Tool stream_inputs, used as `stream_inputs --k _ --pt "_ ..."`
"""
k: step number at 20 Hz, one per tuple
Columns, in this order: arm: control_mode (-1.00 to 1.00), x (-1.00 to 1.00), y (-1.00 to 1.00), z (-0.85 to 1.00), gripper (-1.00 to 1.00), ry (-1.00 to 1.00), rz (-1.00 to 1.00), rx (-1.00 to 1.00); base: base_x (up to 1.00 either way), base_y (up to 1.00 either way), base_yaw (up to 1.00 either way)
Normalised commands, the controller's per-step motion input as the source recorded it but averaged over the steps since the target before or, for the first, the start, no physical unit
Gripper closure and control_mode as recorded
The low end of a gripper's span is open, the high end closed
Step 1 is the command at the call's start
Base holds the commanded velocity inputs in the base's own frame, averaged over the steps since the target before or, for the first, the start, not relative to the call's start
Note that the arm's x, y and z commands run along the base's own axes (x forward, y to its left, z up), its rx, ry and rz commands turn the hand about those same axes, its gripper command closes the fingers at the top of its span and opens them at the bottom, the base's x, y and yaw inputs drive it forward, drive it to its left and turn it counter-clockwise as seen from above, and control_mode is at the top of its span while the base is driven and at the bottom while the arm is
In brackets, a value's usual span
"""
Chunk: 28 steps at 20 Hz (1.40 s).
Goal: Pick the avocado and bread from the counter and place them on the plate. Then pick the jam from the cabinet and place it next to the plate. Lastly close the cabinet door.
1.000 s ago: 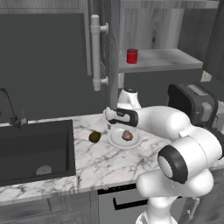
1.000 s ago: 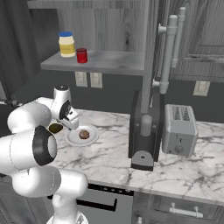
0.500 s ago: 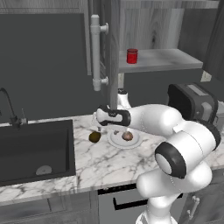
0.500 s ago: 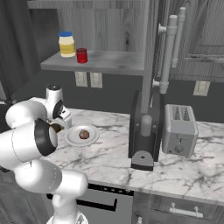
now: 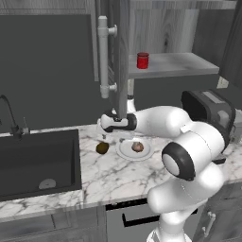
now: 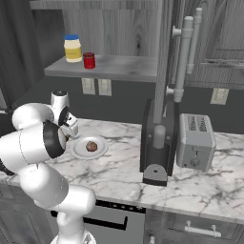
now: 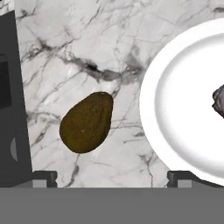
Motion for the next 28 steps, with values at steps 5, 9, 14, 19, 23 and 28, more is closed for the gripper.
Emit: stream_inputs --k 5,9,14,19,23,28 --pt "-1.00 0.15 0.04 -0.04 -1.00 0.00 0.00 0.00 0.00 0.00 0.00" --pt "-1.00 0.01 0.07 -0.08 -1.00 0.00 0.00 0.00 0.00 0.00 0.00" --pt "-1.00 0.00 0.09 -0.08 -1.00 0.00 0.00 0.00 0.00 0.00 0.00" --pt "-1.00 0.01 0.10 -0.13 -1.00 0.00 0.00 0.00 0.00 0.00 0.00" --pt "-1.00 0.03 0.10 -0.14 -1.00 0.00 0.00 0.00 0.00 0.00 0.00" --pt "-1.00 0.08 0.11 -0.14 -1.00 0.00 0.00 0.00 0.00 0.00 0.00"
